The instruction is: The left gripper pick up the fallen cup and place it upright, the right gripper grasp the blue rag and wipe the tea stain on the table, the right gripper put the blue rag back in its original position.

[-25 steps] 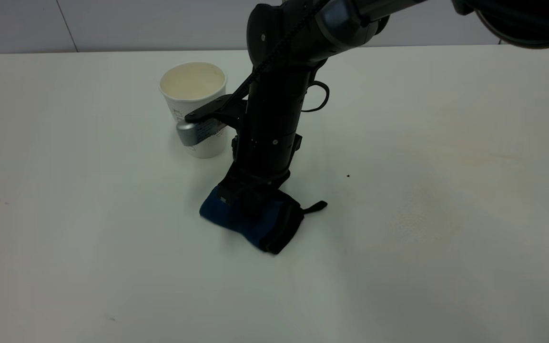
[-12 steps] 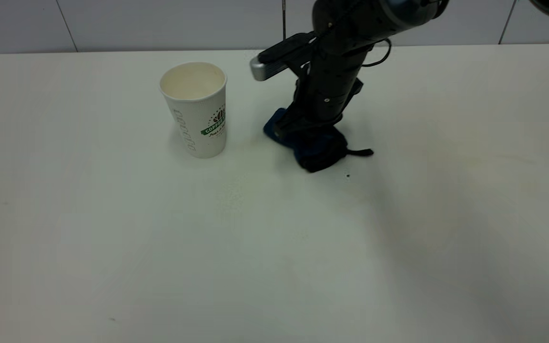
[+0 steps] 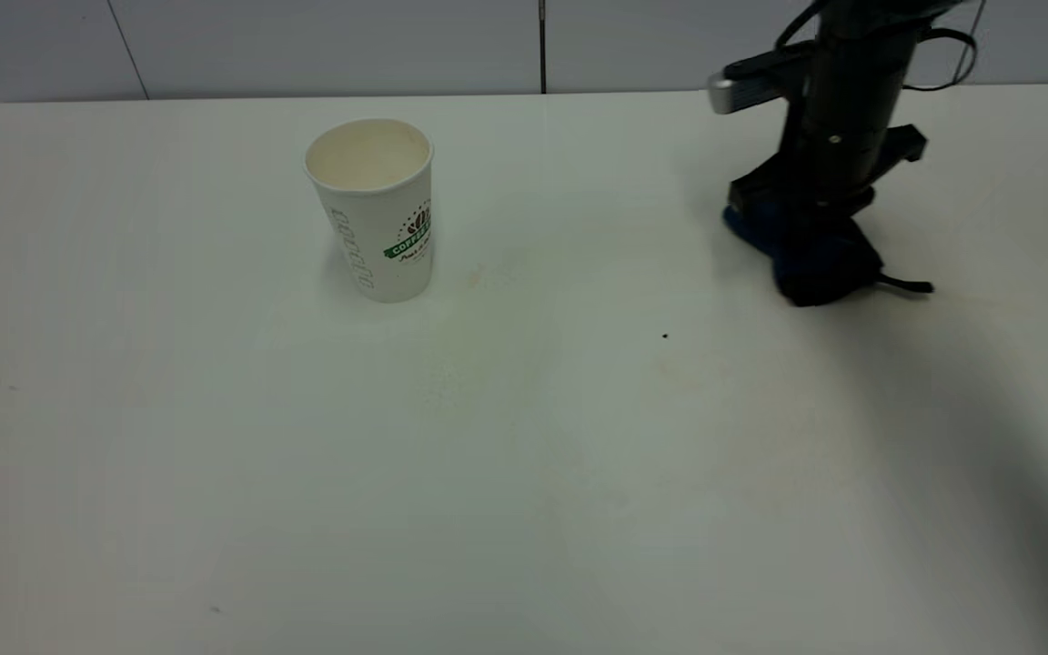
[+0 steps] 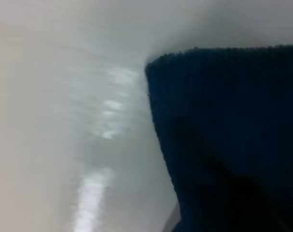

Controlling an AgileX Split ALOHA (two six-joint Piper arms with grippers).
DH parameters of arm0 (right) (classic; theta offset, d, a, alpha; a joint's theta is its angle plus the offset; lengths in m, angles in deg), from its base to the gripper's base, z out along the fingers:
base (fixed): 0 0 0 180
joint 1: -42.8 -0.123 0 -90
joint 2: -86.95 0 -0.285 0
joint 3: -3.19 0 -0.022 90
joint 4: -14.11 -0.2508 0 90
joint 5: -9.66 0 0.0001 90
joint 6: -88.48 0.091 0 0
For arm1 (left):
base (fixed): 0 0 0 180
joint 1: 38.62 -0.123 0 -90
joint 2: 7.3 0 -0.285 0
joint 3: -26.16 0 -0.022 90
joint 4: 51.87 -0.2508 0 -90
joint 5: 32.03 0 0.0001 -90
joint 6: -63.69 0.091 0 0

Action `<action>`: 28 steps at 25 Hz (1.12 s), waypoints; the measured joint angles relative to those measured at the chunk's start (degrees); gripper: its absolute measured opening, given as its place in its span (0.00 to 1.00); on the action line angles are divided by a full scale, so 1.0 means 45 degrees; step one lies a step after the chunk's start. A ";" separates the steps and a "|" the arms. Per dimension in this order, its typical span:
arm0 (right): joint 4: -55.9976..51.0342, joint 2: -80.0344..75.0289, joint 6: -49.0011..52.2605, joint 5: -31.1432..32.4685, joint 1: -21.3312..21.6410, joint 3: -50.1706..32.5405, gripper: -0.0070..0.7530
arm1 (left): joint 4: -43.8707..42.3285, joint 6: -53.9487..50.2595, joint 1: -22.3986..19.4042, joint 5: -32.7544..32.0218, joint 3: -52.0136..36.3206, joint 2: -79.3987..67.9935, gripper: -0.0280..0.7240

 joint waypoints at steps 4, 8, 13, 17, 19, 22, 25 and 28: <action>-0.0768 0.0055 -0.0327 0.0711 0.0514 0.0000 0.13 | 0.0000 0.0000 0.0000 0.0000 0.0000 0.0000 0.62; -0.1736 0.0145 -0.1377 0.1380 0.0567 -0.0026 0.24 | 0.0000 0.0000 0.0000 0.0000 0.0000 0.0000 0.62; -0.1714 0.0715 -0.1237 0.2647 0.0605 -0.0267 0.60 | 0.0000 0.0000 0.0000 0.0000 0.0000 0.0000 0.62; -0.1316 0.2195 -0.1045 0.3468 0.0796 -0.0270 0.80 | 0.0000 0.0000 0.0000 0.0000 0.0000 0.0000 0.62; -0.1316 0.3191 -0.1035 0.3851 0.0822 -0.0270 0.82 | 0.0000 0.0000 0.0000 0.0000 0.0000 0.0000 0.62; -0.1316 0.4607 -0.1035 0.4558 0.0810 -0.0270 0.78 | 0.0000 0.0000 0.0000 0.0000 0.0000 0.0000 0.62; -0.1316 0.6149 -0.1035 0.5612 0.0731 -0.0270 0.73 | 0.0000 0.0000 0.0000 0.0000 0.0000 0.0000 0.62; -0.1316 0.7818 -0.1052 0.5918 0.0523 -0.0389 0.70 | 0.0000 0.0000 0.0000 0.0000 0.0000 0.0000 0.62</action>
